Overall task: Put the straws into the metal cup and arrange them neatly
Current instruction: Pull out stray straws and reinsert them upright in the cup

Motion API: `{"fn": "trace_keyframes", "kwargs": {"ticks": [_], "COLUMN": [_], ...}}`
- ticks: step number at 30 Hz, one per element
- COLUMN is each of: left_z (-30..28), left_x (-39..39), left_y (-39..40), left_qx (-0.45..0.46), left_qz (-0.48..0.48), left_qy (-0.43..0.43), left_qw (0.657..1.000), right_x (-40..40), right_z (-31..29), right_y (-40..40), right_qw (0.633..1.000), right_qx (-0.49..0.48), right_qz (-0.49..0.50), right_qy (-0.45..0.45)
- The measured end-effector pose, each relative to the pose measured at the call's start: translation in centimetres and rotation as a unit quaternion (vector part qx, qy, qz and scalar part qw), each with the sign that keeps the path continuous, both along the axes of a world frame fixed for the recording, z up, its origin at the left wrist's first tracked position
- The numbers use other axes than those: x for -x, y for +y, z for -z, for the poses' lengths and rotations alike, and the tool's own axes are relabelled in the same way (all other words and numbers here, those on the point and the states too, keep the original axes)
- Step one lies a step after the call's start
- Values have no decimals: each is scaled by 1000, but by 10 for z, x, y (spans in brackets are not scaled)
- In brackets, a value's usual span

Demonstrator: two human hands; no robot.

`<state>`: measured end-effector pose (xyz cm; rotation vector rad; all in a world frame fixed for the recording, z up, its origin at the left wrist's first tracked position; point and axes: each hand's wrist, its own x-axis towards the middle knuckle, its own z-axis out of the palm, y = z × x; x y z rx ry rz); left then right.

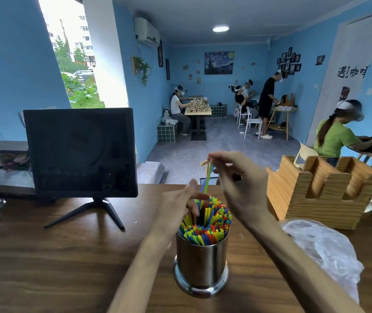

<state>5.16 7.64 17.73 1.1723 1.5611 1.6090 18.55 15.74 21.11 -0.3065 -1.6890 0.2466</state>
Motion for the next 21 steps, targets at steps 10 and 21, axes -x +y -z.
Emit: {"fn": "trace_keyframes", "kwargs": {"ticks": [10, 21], "left_z": [-25, -23], "left_x": [22, 11], "left_y": [9, 14], "left_qx": [41, -122], "left_qz": [148, 48], "left_qy": [-385, -121], "left_qw": [910, 984], "right_x": [13, 11], "right_z": [48, 30], "right_y": [-40, -1], "right_qw": [960, 970], "right_qx": [-195, 211], "right_qz": [-70, -113], "right_qy": [-186, -45]}}
